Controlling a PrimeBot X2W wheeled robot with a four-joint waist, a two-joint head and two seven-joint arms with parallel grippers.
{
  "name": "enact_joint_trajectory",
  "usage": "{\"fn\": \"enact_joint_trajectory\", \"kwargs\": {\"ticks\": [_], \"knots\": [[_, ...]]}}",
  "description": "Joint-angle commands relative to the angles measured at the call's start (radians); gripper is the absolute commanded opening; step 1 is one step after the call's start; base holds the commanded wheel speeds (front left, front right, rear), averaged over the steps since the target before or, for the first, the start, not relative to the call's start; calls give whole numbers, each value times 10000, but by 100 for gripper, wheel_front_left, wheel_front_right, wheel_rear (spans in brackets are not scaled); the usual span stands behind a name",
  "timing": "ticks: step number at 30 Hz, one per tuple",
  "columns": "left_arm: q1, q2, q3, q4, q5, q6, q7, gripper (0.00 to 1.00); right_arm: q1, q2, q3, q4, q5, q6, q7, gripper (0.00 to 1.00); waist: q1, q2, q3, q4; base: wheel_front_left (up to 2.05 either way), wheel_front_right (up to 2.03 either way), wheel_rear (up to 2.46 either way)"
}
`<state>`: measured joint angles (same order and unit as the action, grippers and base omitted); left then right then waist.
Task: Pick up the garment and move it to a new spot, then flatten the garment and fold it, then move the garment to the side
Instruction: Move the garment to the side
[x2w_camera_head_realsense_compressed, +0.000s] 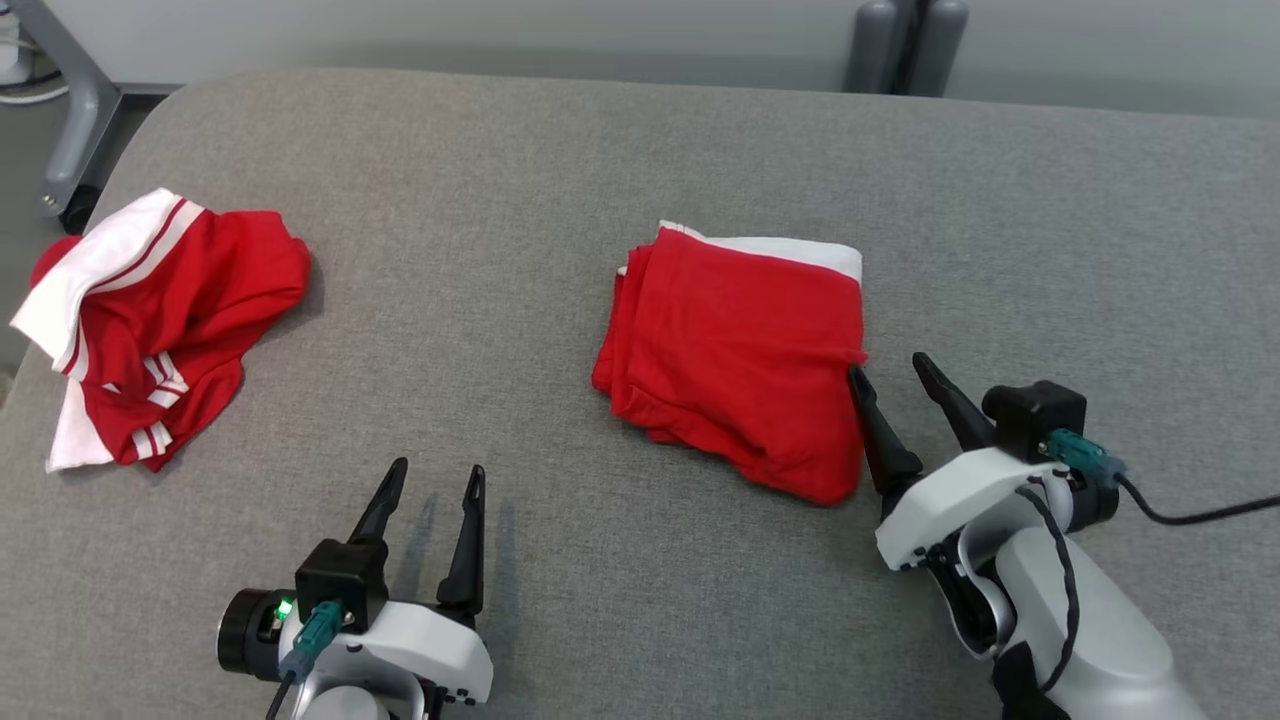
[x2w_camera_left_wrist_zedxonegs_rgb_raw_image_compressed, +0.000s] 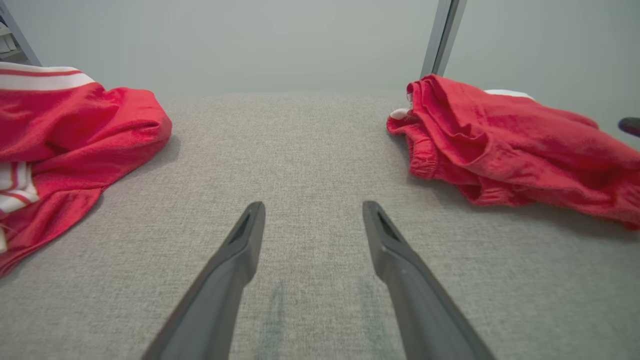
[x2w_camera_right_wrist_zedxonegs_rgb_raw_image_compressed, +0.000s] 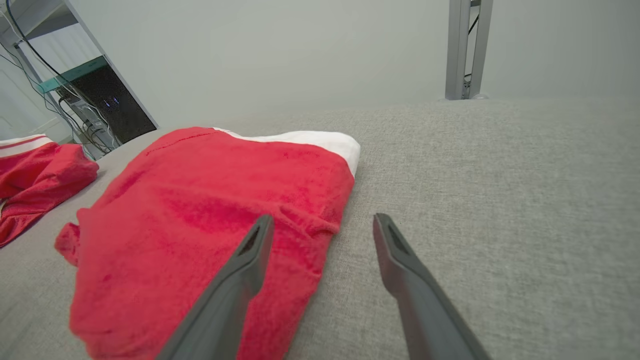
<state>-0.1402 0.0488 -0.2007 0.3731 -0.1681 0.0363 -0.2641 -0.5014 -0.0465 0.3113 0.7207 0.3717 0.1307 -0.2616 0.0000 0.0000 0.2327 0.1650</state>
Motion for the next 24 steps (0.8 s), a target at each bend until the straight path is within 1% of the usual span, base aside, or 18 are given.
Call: {"fn": "enact_joint_trajectory", "kwargs": {"ticks": [1,7,9,12,14,15,18,24], "knots": [[-225,42,-31,1,-51,67,-1,100,-270,-77,121,235,87,0,-47,100,0,0,268,256,0,0,0],[-431,42,-205,-1,-184,151,-3,100,-1272,-79,750,1572,805,0,136,100,0,0,514,484,0,0,0],[-416,39,-229,-6,-220,174,-1,100,-1445,-77,939,1901,1156,0,235,100,0,0,560,517,0,0,0],[-439,41,-244,-34,-245,179,-1,100,-1577,-65,1182,2206,1387,0,295,100,0,0,598,533,0,0,0],[-466,41,-245,-42,-264,200,-1,100,-1631,-44,1466,2412,1618,1,340,36,0,0,629,533,0,0,0],[-486,42,-233,-31,-263,185,-1,100,-1643,-37,1574,2517,1728,1,330,0,0,0,635,525,0,0,0],[-572,42,-157,25,-194,156,-1,100,-1767,-51,1867,2859,2048,0,233,0,0,0,631,435,0,0,0],[-551,38,-93,-23,27,55,-1,100,-1971,-133,1705,3090,2224,-3,-11,0,0,0,461,-8,0,0,0]]}}
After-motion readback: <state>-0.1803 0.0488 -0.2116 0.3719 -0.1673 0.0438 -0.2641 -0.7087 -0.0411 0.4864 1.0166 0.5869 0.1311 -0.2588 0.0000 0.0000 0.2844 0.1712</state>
